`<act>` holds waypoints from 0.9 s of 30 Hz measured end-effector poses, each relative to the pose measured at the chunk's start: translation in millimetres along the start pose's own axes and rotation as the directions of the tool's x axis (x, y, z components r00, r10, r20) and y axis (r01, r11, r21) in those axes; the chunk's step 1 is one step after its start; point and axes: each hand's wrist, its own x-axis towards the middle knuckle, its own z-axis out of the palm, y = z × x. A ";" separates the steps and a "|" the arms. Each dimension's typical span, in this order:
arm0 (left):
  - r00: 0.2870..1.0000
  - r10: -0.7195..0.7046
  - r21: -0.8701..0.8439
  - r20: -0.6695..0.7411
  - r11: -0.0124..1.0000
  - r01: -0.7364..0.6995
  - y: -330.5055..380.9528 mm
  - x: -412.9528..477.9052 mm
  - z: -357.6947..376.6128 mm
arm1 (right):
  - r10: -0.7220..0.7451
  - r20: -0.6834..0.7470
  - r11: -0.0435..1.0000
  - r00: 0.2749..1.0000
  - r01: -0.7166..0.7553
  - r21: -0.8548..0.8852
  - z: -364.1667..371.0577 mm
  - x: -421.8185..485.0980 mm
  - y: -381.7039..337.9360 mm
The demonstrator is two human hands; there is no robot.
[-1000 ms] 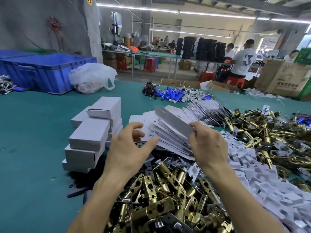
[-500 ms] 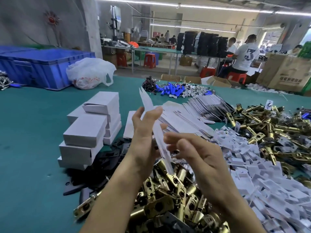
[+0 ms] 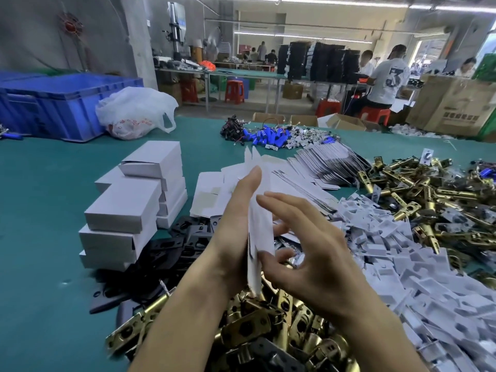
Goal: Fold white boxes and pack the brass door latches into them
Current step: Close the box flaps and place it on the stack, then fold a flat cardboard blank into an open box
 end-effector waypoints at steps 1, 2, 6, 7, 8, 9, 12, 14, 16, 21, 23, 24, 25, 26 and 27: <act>1.000 -0.009 -0.017 0.019 1.000 0.010 -0.5 -0.1 0.1 | -0.010 -0.011 1.000 1.000 0.009 -0.023 1.1 0.3 -0.8; 0.999 -0.016 -0.041 0.035 0.999 0.018 -1.0 -0.3 -0.5 | -0.023 -0.019 0.999 1.000 0.022 -0.040 2.6 0.4 -1.4; 0.999 -0.023 -0.117 0.048 0.993 0.028 2.2 -2.2 -5.0 | -0.056 -0.037 0.998 0.998 0.056 0.010 4.7 -0.7 -0.2; 0.999 -0.006 -0.117 0.036 0.993 0.010 2.7 -1.8 -6.1 | -0.045 -0.035 0.998 0.998 0.046 0.043 2.7 -0.7 0.7; 0.999 0.011 -0.119 0.030 0.993 -0.008 2.8 -1.4 -5.6 | -0.038 -0.034 0.997 0.999 0.040 0.063 0.3 -0.6 1.9; 0.999 0.025 -0.123 0.035 0.992 -0.021 2.2 -0.9 -4.5 | -0.038 -0.040 0.997 0.998 0.040 0.070 -2.5 -0.6 3.3; 0.998 0.029 -0.120 0.063 0.993 -0.021 -2.6 2.7 -2.5 | -0.069 -0.089 0.997 0.994 0.072 0.034 -6.4 0.0 5.5; 0.993 0.005 -0.115 0.117 0.993 0.009 -4.4 5.1 -3.2 | -0.103 -0.125 0.995 0.987 0.102 -0.016 -3.6 1.2 2.6; 0.986 -0.009 -0.106 0.165 0.994 0.027 -2.7 3.9 -1.5 | -0.111 -0.137 0.993 0.984 0.105 -0.051 -0.1 2.1 -1.4; 0.998 0.035 0.032 0.043 0.999 -0.036 -0.8 5.6 0.8 | -0.081 -0.225 0.993 0.971 0.060 -0.098 1.0 1.7 -4.0; 0.999 0.043 0.057 0.023 0.997 -0.044 -1.9 5.8 0.7 | -0.055 -0.280 0.995 0.959 0.030 -0.090 1.6 0.3 -2.2; 0.998 0.050 0.057 0.029 0.997 -0.051 -2.8 5.9 0.3 | -0.042 -0.299 0.997 0.953 0.020 -0.079 1.7 -0.5 -0.7; 0.997 0.063 0.051 0.039 0.997 -0.065 -3.4 5.9 0.0 | -0.039 -0.310 0.998 0.950 0.020 -0.064 1.8 -1.1 0.7; 0.995 0.084 0.038 0.047 0.996 -0.086 -4.1 6.1 -0.4 | -0.044 -0.313 0.998 0.949 0.030 -0.050 1.8 -1.4 1.9; 0.992 0.117 0.017 0.046 0.993 -0.118 -5.0 6.6 -0.5 | -0.057 -0.313 0.998 0.948 0.045 -0.044 1.9 -1.4 2.6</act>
